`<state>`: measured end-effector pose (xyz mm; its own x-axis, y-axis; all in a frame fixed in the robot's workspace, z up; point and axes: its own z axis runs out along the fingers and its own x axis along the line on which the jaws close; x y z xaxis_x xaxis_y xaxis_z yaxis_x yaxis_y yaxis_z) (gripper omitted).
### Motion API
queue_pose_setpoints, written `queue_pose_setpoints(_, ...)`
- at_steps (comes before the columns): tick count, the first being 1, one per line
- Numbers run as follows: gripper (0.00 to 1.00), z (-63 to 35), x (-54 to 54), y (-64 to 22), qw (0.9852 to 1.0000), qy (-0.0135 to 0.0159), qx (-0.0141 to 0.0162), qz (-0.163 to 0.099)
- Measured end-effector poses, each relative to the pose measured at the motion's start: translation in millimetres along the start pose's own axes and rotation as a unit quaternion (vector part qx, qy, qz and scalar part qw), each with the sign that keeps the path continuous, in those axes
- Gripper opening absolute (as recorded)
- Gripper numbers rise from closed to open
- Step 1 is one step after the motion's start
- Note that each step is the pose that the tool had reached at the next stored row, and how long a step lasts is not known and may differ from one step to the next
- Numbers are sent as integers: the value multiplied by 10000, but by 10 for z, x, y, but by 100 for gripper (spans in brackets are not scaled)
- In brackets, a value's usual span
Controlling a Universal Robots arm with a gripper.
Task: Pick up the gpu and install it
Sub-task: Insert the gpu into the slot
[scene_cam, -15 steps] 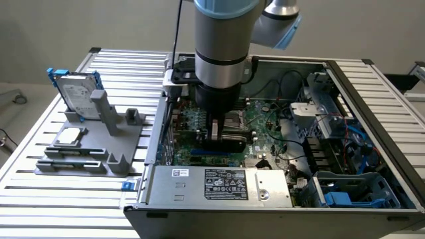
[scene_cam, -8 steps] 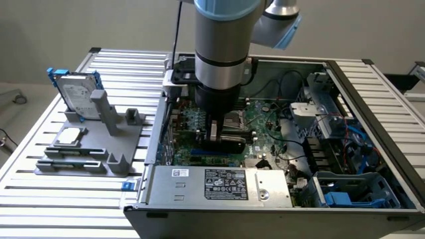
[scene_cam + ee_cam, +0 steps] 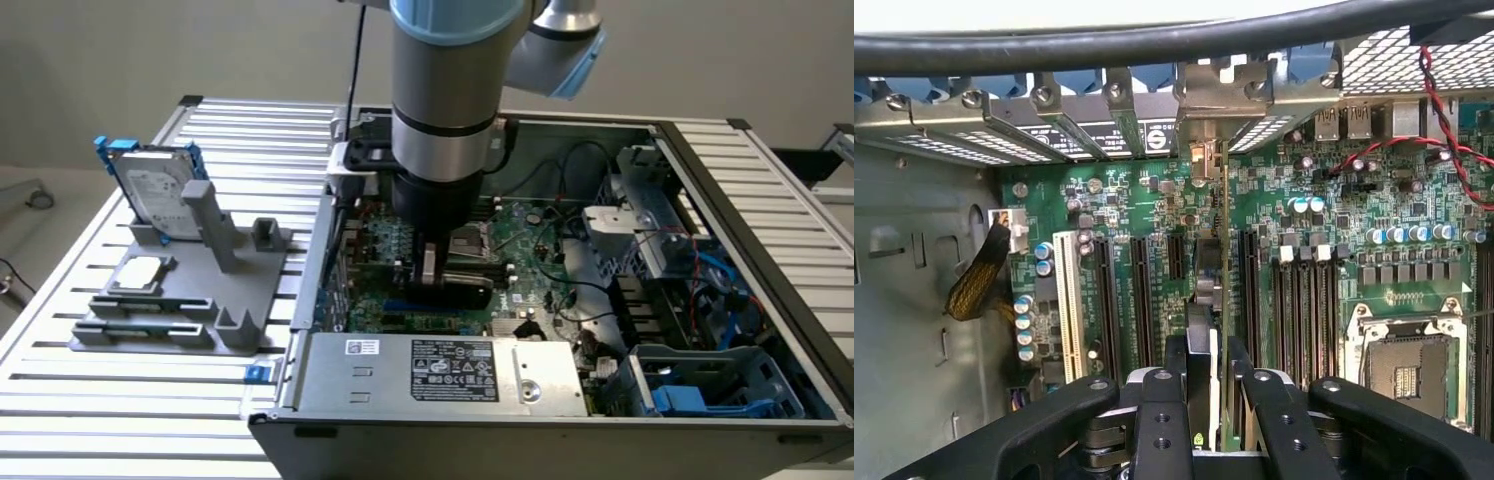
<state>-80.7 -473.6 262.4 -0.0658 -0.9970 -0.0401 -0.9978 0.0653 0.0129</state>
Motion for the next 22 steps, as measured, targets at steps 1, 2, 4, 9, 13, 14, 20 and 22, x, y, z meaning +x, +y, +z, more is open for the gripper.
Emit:
queue_pose_setpoints(1,26,2,0,3,10000,0,0,0)
queue_pose_setpoints(2,26,3,0,6,10000,0,0,1)
queue_pose_setpoints(4,26,6,-2,20,10000,0,0,1)
queue_pose_setpoints(9,26,24,-7,27,10000,-1,-1,-17)
queue_pose_setpoints(13,26,46,-17,30,10000,-1,-2,-71)
queue_pose_setpoints(14,26,51,-19,31,10000,-3,-3,-85)
queue_pose_setpoints(20,26,70,-33,45,9998,-8,-7,-192)
queue_pose_setpoints(22,26,74,-38,54,9997,-8,-9,-231)
